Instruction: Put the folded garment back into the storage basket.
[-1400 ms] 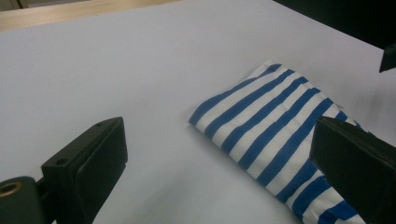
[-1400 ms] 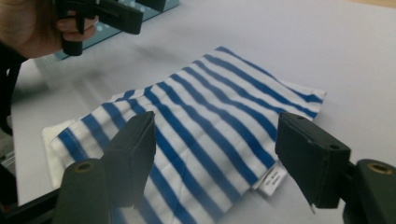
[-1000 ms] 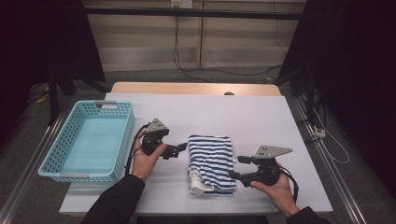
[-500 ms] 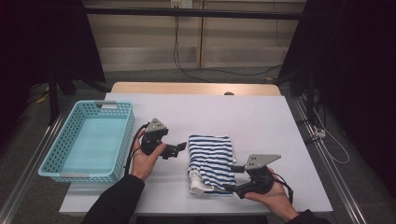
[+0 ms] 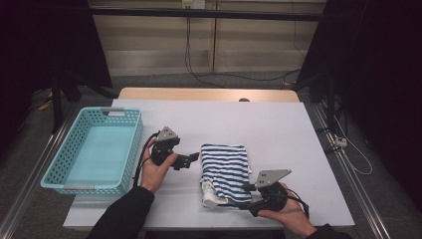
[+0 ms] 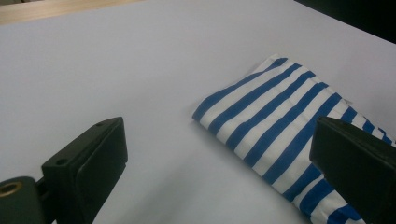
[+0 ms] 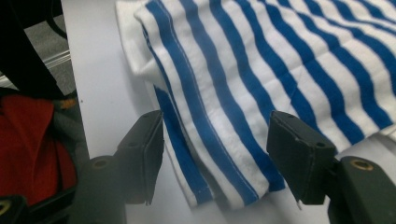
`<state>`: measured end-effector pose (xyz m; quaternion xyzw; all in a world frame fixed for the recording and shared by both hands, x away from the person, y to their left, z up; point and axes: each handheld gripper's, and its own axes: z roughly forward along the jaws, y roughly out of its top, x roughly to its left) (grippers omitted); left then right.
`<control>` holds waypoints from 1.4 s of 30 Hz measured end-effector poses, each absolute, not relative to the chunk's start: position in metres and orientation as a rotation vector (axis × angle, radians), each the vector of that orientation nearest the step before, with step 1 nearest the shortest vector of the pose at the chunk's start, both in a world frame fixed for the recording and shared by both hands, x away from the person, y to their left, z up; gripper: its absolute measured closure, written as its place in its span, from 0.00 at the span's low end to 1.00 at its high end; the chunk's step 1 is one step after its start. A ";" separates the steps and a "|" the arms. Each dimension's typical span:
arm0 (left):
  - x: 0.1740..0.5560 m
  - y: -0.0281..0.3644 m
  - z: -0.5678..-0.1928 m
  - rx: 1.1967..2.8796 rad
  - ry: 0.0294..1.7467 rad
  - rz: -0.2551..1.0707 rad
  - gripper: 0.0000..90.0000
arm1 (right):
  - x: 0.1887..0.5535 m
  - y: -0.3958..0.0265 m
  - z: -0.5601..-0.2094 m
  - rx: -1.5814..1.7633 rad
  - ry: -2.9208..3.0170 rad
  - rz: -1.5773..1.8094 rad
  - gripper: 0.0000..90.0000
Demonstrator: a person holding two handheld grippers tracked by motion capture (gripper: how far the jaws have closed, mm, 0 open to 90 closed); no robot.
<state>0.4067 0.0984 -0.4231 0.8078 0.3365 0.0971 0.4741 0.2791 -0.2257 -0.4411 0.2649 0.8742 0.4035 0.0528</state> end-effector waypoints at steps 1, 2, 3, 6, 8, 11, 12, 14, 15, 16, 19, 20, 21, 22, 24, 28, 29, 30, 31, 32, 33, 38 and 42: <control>0.407 0.098 -0.423 1.988 0.816 0.248 0.05 | 0.278 -0.225 -0.442 0.811 2.666 1.217 0.42; 0.406 0.097 -0.423 1.978 0.824 0.245 0.05 | 0.278 -0.224 -0.443 0.793 2.666 1.193 0.42; 0.406 0.096 -0.424 1.975 0.825 0.243 0.05 | 0.277 -0.223 -0.444 0.786 2.671 1.188 0.42; 0.406 0.096 -0.423 1.994 0.823 0.250 0.05 | 0.275 -0.220 -0.446 0.753 2.692 1.166 0.43; 0.406 0.095 -0.423 1.974 0.828 0.254 0.05 | 0.273 -0.219 -0.448 0.727 2.719 1.156 0.43; 0.407 0.094 -0.424 1.975 0.839 0.260 0.05 | 0.272 -0.218 -0.448 0.722 2.723 1.120 0.42; 0.407 0.093 -0.424 1.972 0.839 0.259 0.05 | 0.272 -0.218 -0.448 0.727 2.714 1.113 0.44; 0.407 0.093 -0.424 1.999 0.828 0.249 0.05 | 0.271 -0.217 -0.448 0.694 2.716 1.101 0.43; 0.407 0.092 -0.424 1.993 0.826 0.259 0.05 | 0.272 -0.217 -0.448 0.691 2.717 1.101 0.43; 0.407 0.092 -0.424 1.986 0.825 0.257 0.05 | 0.272 -0.218 -0.447 0.688 2.712 1.093 0.42; 0.408 0.091 -0.424 1.981 0.823 0.254 0.05 | 0.271 -0.218 -0.449 0.679 2.686 1.061 0.40; 0.408 0.091 -0.424 1.993 0.820 0.255 0.05 | 0.271 -0.219 -0.450 0.675 2.685 1.057 0.40; 0.408 0.090 -0.424 1.981 0.830 0.256 0.05 | 0.270 -0.219 -0.450 0.673 2.686 1.057 0.40; 0.408 0.090 -0.424 1.977 0.830 0.250 0.05 | 0.271 -0.219 -0.450 0.672 2.684 1.058 0.40; 0.409 0.089 -0.424 1.972 0.831 0.252 0.05 | 0.272 -0.219 -0.450 0.669 2.675 1.059 0.41; 0.410 0.089 -0.424 1.971 0.826 0.254 0.05 | 0.273 -0.219 -0.450 0.695 2.662 1.073 0.47; 0.409 0.088 -0.424 1.970 0.831 0.248 0.05 | 0.274 -0.219 -0.451 0.687 2.656 1.068 0.47; 0.410 0.088 -0.424 1.970 0.829 0.247 0.05 | 0.274 -0.219 -0.450 0.691 2.654 1.068 0.48; 0.410 0.088 -0.423 1.971 0.826 0.252 0.05 | 0.274 -0.219 -0.450 0.692 2.652 1.070 0.49; 0.410 0.088 -0.423 1.978 0.834 0.253 0.05 | 0.274 -0.219 -0.450 0.694 2.648 1.072 0.49; 0.411 0.088 -0.423 1.987 0.826 0.257 0.05 | 0.274 -0.219 -0.450 0.685 2.649 1.073 0.50; 0.411 0.085 -0.423 1.981 0.830 0.247 0.05 | 0.275 -0.218 -0.450 0.671 2.642 1.073 0.60; 0.411 0.081 -0.422 1.979 0.830 0.240 0.05 | 0.277 -0.218 -0.450 0.679 2.645 1.074 0.70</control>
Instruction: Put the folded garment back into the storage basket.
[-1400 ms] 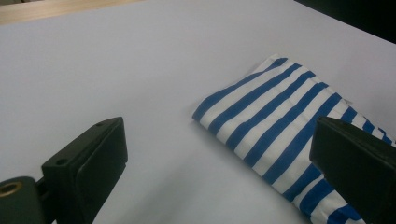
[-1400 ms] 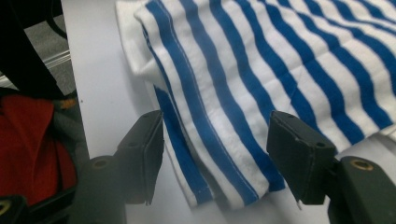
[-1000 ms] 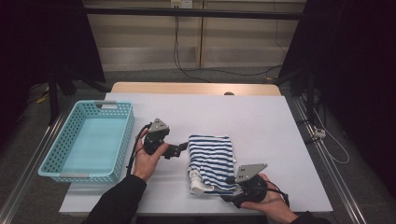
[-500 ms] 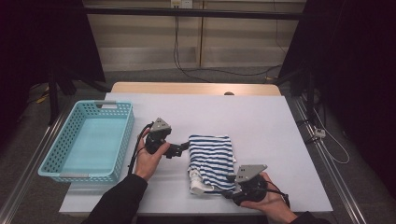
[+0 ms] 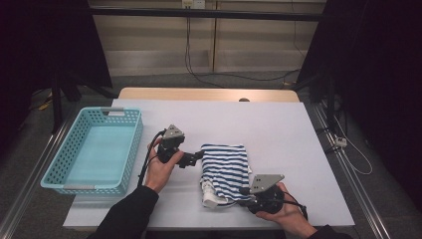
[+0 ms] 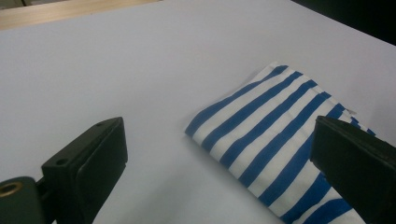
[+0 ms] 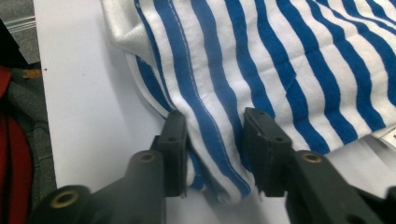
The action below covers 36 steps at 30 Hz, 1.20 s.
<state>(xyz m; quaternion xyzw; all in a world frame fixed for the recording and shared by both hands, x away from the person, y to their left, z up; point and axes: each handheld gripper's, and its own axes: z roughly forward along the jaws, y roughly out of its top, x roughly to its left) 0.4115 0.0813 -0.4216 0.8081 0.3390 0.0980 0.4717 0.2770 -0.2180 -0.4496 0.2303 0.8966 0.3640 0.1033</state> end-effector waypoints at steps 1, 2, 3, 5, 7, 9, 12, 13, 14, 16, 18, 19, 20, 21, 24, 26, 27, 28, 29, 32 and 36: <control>0.412 0.081 -0.422 1.978 0.827 0.241 0.05 | 0.277 -0.218 -0.449 0.685 2.646 1.082 0.72; 0.412 0.080 -0.422 1.978 0.824 0.239 0.05 | 0.277 -0.217 -0.449 0.690 2.647 1.090 0.77; 0.413 0.079 -0.422 1.988 0.832 0.240 0.05 | 0.278 -0.217 -0.449 0.678 2.643 1.078 0.82; 0.414 0.077 -0.424 1.989 0.835 0.242 0.05 | 0.278 -0.216 -0.449 0.682 2.646 1.081 0.86; 0.415 0.074 -0.426 1.980 0.851 0.226 0.06 | 0.277 -0.216 -0.449 0.693 2.652 1.093 0.88; 0.416 0.073 -0.427 2.001 0.852 0.228 0.07 | 0.277 -0.216 -0.448 0.707 2.657 1.088 0.90; 0.420 0.069 -0.429 2.022 0.842 0.183 0.09 | 0.277 -0.216 -0.448 0.704 2.656 1.078 0.92; 0.421 0.067 -0.429 2.033 0.834 0.182 0.09 | 0.277 -0.216 -0.448 0.718 2.666 1.097 0.92; 0.422 0.066 -0.429 2.035 0.841 0.186 0.09 | 0.278 -0.217 -0.447 0.722 2.667 1.103 0.92; 0.425 0.062 -0.429 2.032 0.840 0.204 0.09 | 0.278 -0.217 -0.447 0.721 2.669 1.105 0.92; 0.430 0.059 -0.431 2.024 0.846 0.216 0.11 | 0.277 -0.217 -0.447 0.722 2.675 1.106 0.92; 0.433 0.057 -0.431 2.035 0.843 0.239 0.11 | 0.277 -0.217 -0.447 0.723 2.676 1.106 0.92; 0.434 0.055 -0.432 2.035 0.849 0.226 0.12 | 0.277 -0.217 -0.447 0.734 2.674 1.103 0.92; 0.436 0.053 -0.433 2.036 0.849 0.199 0.12 | 0.278 -0.217 -0.447 0.722 2.671 1.108 0.92; 0.440 0.049 -0.437 2.056 0.831 0.187 0.12 | 0.277 -0.217 -0.447 0.726 2.671 1.107 0.92; 0.441 0.047 -0.441 2.049 0.839 0.164 0.11 | 0.277 -0.217 -0.447 0.722 2.672 1.111 0.92; 0.441 0.045 -0.443 2.046 0.866 0.148 0.11 | 0.278 -0.217 -0.447 0.722 2.666 1.102 0.92; 0.441 0.043 -0.445 2.067 0.883 0.149 0.11 | 0.277 -0.217 -0.447 0.726 2.673 1.110 0.92; 0.441 0.043 -0.447 2.094 0.880 0.149 0.11 | 0.277 -0.217 -0.447 0.727 2.674 1.108 0.92; 0.443 0.045 -0.447 2.096 0.890 0.150 0.20 | 0.278 -0.218 -0.448 0.725 2.666 1.104 0.92; 0.445 0.050 -0.450 2.089 0.953 0.137 0.39 | 0.278 -0.218 -0.448 0.726 2.666 1.109 0.92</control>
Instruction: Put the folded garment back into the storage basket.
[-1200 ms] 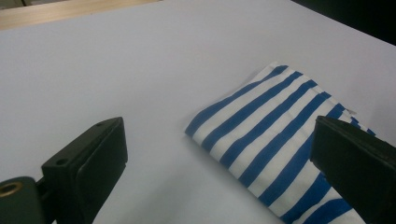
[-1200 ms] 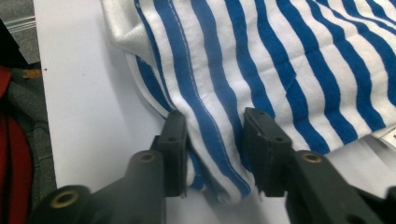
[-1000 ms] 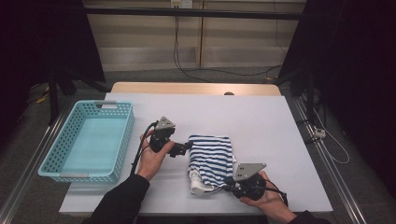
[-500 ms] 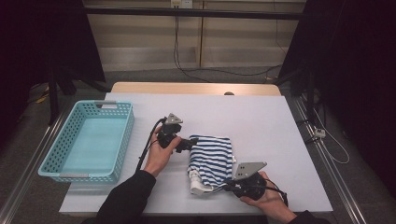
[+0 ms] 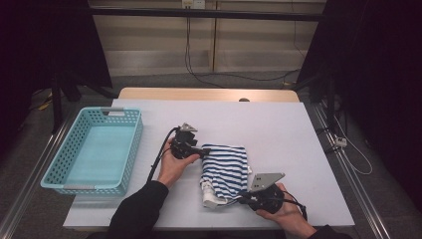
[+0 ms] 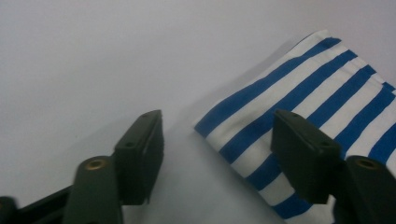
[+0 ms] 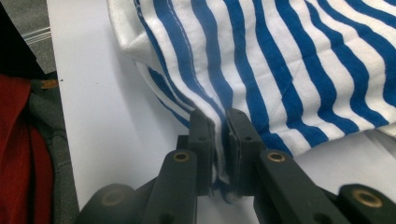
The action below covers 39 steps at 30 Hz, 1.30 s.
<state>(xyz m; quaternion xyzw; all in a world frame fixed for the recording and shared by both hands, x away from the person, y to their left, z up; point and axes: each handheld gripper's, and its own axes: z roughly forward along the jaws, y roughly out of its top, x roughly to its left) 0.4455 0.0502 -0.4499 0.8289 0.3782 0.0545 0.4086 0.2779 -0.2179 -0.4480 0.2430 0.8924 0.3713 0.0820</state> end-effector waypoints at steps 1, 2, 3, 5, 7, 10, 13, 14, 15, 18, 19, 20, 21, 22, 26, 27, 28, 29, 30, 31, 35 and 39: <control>0.446 0.051 -0.451 2.096 0.938 0.115 0.42 | 0.278 -0.218 -0.448 0.727 2.666 1.110 0.91; 0.445 0.050 -0.451 2.092 0.937 0.111 0.48 | 0.278 -0.218 -0.448 0.727 2.667 1.110 0.92; 0.445 0.049 -0.450 2.117 0.919 0.113 0.50 | 0.278 -0.218 -0.448 0.726 2.666 1.110 0.91; 0.444 0.046 -0.452 2.164 0.877 0.135 0.57 | 0.278 -0.218 -0.448 0.725 2.667 1.108 0.91; 0.442 0.043 -0.454 2.167 0.884 0.131 0.58 | 0.278 -0.218 -0.448 0.725 2.666 1.107 0.91; 0.441 0.042 -0.453 2.181 0.881 0.150 0.58 | 0.278 -0.218 -0.448 0.723 2.664 1.108 0.91; 0.440 0.041 -0.454 2.175 0.886 0.162 0.59 | 0.277 -0.218 -0.448 0.719 2.673 1.114 0.91; 0.440 0.041 -0.454 2.177 0.881 0.165 0.59 | 0.277 -0.218 -0.448 0.728 2.671 1.117 0.91; 0.439 0.040 -0.454 2.180 0.879 0.179 0.60 | 0.277 -0.218 -0.448 0.724 2.670 1.115 0.91; 0.438 0.040 -0.454 2.197 0.876 0.178 0.62 | 0.277 -0.218 -0.448 0.721 2.672 1.114 0.91; 0.437 0.040 -0.454 2.183 0.883 0.180 0.64 | 0.277 -0.218 -0.448 0.720 2.672 1.114 0.91; 0.437 0.041 -0.453 2.191 0.879 0.172 0.66 | 0.277 -0.218 -0.448 0.716 2.670 1.115 0.91; 0.435 0.042 -0.453 2.196 0.882 0.174 0.67 | 0.277 -0.218 -0.448 0.717 2.670 1.114 0.91; 0.435 0.042 -0.453 2.196 0.882 0.174 0.67 | 0.277 -0.218 -0.448 0.721 2.667 1.115 0.91; 0.432 0.043 -0.453 2.176 0.918 0.165 0.65 | 0.277 -0.218 -0.448 0.721 2.667 1.116 0.91; 0.432 0.043 -0.453 2.177 0.923 0.165 0.65 | 0.277 -0.218 -0.448 0.721 2.667 1.117 0.91; 0.432 0.042 -0.454 2.176 0.926 0.168 0.65 | 0.277 -0.218 -0.448 0.721 2.667 1.116 0.91; 0.432 0.040 -0.454 2.169 0.922 0.181 0.65 | 0.277 -0.218 -0.448 0.719 2.666 1.114 0.91; 0.432 0.040 -0.454 2.180 0.918 0.187 0.65 | 0.277 -0.218 -0.448 0.720 2.667 1.113 0.91; 0.432 0.040 -0.454 2.180 0.918 0.187 0.65 | 0.277 -0.218 -0.448 0.720 2.667 1.114 0.91; 0.435 0.038 -0.457 2.148 0.924 0.181 0.68 | 0.276 -0.217 -0.448 0.735 2.664 1.118 0.91; 0.435 0.038 -0.457 2.152 0.915 0.197 0.69 | 0.276 -0.217 -0.448 0.714 2.665 1.107 0.91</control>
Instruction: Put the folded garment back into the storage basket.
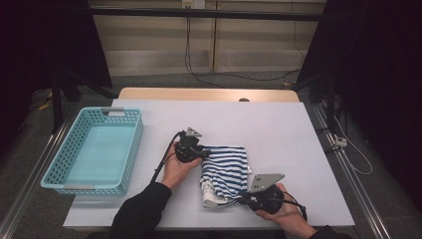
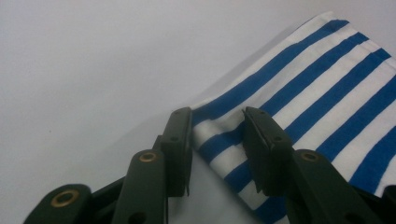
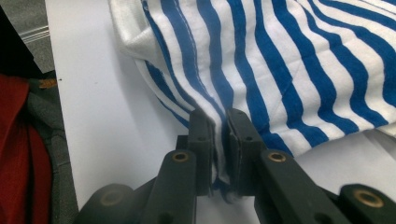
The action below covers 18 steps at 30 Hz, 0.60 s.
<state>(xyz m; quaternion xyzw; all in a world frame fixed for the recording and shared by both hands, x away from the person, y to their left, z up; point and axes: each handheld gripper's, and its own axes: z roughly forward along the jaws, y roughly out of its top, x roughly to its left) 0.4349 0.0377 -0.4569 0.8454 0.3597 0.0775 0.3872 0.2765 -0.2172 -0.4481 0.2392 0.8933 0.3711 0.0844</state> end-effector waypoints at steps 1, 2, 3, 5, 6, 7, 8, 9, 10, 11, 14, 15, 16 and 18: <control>0.435 0.037 -0.457 2.158 0.901 0.219 0.69 | 0.276 -0.217 -0.448 0.714 2.665 1.106 0.91; 0.434 0.035 -0.458 2.147 0.905 0.226 0.69 | 0.276 -0.217 -0.448 0.718 2.665 1.105 0.91; 0.434 0.035 -0.457 2.152 0.902 0.228 0.69 | 0.276 -0.217 -0.448 0.713 2.664 1.101 0.91; 0.434 0.037 -0.457 2.162 0.891 0.243 0.68 | 0.276 -0.217 -0.448 0.706 2.654 1.098 0.91; 0.434 0.037 -0.457 2.166 0.888 0.253 0.67 | 0.276 -0.217 -0.448 0.714 2.653 1.095 0.91; 0.434 0.036 -0.457 2.168 0.891 0.267 0.65 | 0.275 -0.217 -0.448 0.714 2.660 1.108 0.91; 0.433 0.035 -0.457 2.164 0.899 0.278 0.62 | 0.275 -0.217 -0.448 0.715 2.657 1.102 0.91; 0.433 0.035 -0.457 2.164 0.900 0.294 0.61 | 0.275 -0.217 -0.448 0.718 2.655 1.105 0.91; 0.432 0.033 -0.458 2.143 0.914 0.294 0.59 | 0.276 -0.217 -0.448 0.715 2.655 1.105 0.91; 0.433 0.035 -0.457 2.165 0.901 0.296 0.59 | 0.275 -0.217 -0.448 0.717 2.654 1.104 0.91; 0.434 0.035 -0.457 2.164 0.896 0.264 0.62 | 0.275 -0.217 -0.448 0.722 2.654 1.101 0.91; 0.433 0.034 -0.458 2.138 0.909 0.244 0.66 | 0.276 -0.217 -0.448 0.718 2.652 1.099 0.91; 0.434 0.035 -0.457 2.168 0.878 0.237 0.69 | 0.275 -0.217 -0.448 0.718 2.652 1.098 0.91; 0.434 0.035 -0.457 2.164 0.868 0.201 0.79 | 0.275 -0.216 -0.448 0.723 2.655 1.108 0.91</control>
